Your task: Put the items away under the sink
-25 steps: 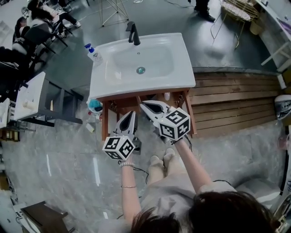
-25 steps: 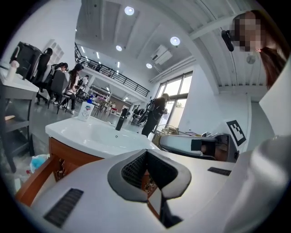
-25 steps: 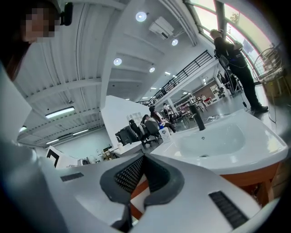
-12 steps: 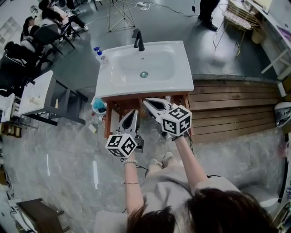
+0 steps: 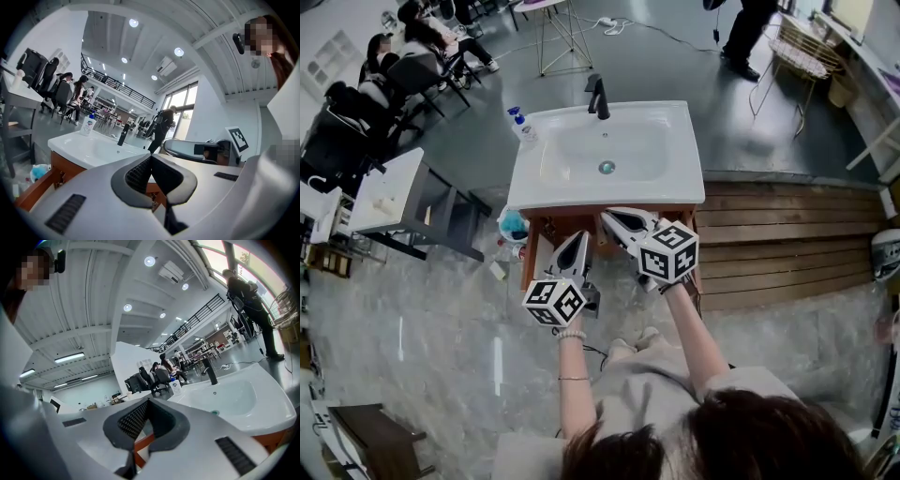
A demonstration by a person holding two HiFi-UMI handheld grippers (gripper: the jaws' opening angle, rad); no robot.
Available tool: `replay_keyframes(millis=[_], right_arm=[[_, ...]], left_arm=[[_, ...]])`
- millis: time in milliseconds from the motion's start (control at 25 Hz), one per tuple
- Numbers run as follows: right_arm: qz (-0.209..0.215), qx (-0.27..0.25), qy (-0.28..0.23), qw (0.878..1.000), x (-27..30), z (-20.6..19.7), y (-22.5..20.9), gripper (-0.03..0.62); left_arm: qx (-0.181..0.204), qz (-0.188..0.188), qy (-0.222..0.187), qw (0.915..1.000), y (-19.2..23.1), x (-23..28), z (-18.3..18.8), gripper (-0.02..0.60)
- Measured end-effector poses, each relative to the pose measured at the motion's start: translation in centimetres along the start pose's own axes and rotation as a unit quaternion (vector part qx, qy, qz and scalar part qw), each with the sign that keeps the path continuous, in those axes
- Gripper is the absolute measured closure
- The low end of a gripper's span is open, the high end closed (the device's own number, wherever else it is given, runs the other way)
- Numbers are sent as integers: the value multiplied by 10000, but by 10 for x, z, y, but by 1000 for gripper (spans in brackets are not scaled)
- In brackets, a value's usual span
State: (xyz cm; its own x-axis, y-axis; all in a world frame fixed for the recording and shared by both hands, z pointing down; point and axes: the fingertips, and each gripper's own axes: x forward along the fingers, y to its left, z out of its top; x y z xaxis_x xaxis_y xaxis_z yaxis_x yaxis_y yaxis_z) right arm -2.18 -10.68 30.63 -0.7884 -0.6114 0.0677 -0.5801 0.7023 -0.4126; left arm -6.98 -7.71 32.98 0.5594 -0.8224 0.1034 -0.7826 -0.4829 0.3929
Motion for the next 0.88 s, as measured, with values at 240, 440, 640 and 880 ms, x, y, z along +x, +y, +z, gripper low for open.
replay_keyframes(millis=[240,440,640,880], right_arm=[[201,-40,-74,9998,6,12,2,577],[405,-52,-29,9992,16,15,3,577],[564,4,53,9984,31,11,6,577],[701,57,131,9974,63,11,-1,577]], left_arm=[[83,129,-99,9998,0,-2,7,581],[75,314,-179,9993,8,-4,11,581],[69,502,-182,9986,23,-8,16,581],[69,662,-159,9977,50,-2,23,581]])
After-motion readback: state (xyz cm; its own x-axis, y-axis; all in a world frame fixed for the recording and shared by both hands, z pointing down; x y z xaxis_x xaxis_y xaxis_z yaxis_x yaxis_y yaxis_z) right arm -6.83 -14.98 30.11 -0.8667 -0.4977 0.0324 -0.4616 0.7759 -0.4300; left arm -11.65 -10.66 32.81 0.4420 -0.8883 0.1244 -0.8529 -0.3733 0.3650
